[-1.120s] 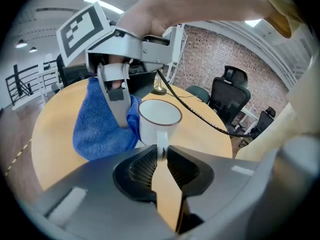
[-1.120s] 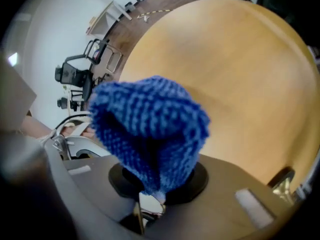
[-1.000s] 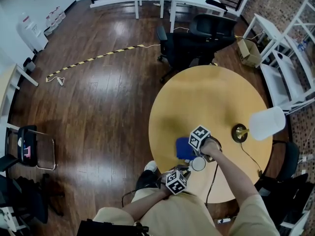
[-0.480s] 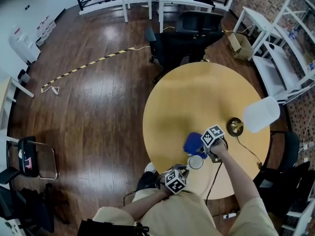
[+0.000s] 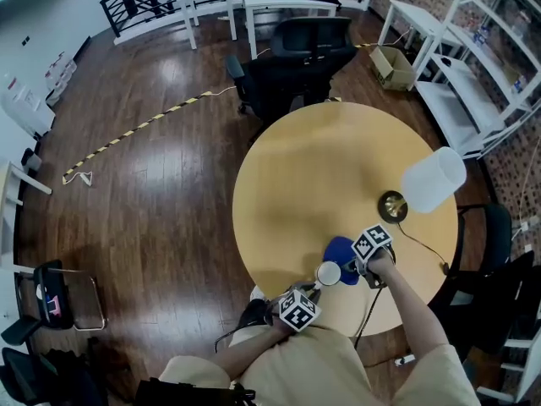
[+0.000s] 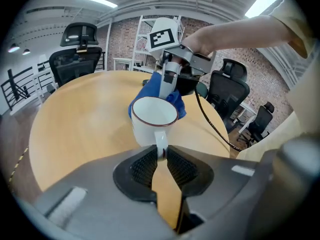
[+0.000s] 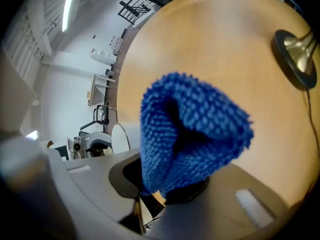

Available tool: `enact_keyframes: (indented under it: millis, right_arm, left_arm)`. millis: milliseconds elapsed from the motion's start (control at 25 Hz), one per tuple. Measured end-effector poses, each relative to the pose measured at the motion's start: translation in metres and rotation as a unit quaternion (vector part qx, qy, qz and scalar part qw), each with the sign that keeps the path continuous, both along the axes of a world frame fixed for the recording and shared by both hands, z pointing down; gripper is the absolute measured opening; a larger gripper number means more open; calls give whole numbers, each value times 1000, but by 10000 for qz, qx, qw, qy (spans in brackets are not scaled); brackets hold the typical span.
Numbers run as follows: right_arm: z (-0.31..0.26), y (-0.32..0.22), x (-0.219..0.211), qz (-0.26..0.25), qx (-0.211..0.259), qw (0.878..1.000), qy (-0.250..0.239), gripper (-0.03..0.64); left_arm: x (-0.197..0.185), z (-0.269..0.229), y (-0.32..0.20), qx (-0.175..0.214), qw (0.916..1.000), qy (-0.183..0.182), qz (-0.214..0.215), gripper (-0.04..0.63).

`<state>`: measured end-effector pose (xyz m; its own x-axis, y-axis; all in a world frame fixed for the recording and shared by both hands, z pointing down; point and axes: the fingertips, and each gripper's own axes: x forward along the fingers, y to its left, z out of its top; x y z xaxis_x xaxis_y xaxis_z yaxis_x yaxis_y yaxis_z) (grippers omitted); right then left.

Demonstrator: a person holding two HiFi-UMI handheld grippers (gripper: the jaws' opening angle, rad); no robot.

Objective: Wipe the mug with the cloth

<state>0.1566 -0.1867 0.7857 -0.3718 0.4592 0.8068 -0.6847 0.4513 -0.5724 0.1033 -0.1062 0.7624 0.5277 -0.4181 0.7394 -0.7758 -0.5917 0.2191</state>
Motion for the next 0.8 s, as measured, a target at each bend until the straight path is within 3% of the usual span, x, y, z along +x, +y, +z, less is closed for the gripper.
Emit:
enact_keyframes:
  millis: [440, 800]
  right_arm:
    - [-14, 73, -18, 235, -334, 9961, -784, 55]
    - [-31, 81, -34, 841, -559, 9784, -1807, 57]
  left_arm:
    - [3, 1, -1, -105, 9998, 108, 163, 54]
    - [14, 4, 4, -27, 9962, 38, 874, 55]
